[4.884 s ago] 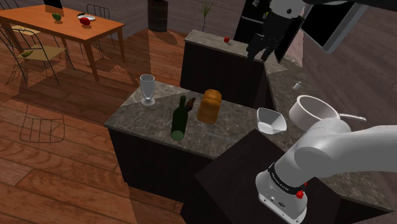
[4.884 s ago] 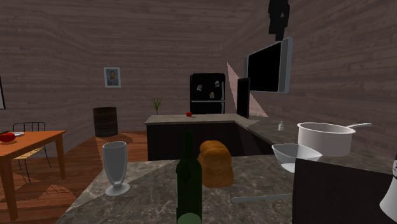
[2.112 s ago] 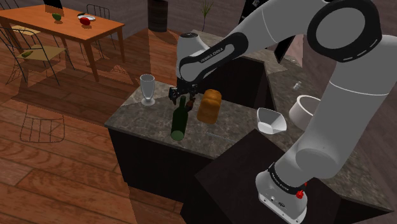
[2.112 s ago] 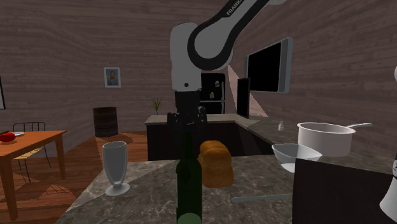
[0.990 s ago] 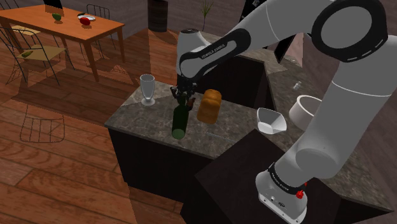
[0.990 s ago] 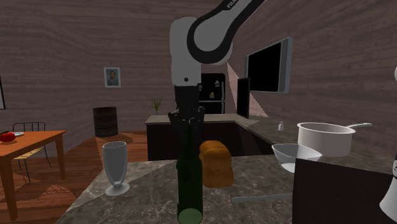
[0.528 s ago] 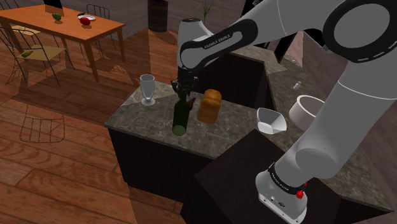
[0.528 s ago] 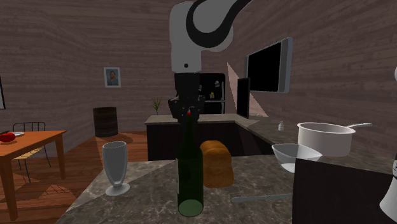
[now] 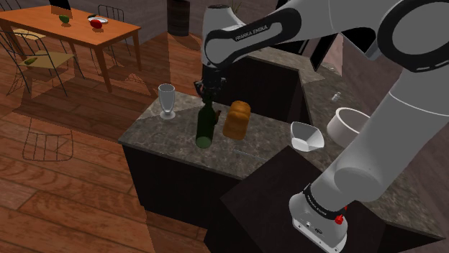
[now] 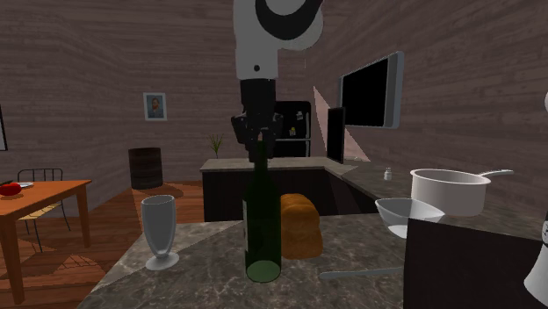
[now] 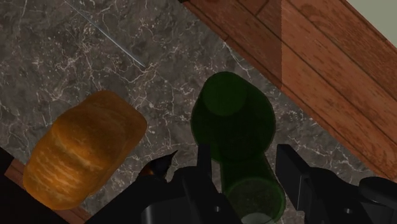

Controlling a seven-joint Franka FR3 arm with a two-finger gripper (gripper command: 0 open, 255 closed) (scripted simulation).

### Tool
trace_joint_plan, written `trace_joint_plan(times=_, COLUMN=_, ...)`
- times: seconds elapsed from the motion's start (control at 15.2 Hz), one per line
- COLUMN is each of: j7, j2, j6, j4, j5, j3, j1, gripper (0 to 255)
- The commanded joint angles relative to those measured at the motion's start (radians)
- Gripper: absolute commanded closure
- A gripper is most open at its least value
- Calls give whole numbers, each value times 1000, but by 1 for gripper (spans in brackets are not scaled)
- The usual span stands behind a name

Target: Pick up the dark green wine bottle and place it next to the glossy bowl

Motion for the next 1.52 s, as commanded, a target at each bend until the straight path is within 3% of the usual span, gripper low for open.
trace_joint_plan(times=0.0, j7=-4, j2=-13, j6=-26, j4=13, j5=4, j3=0, j1=-1, gripper=255)
trace_joint_plan(times=1.45, j7=-31, j2=-96, j6=-306, j4=212, j5=27, j3=2, j1=-2, gripper=255)
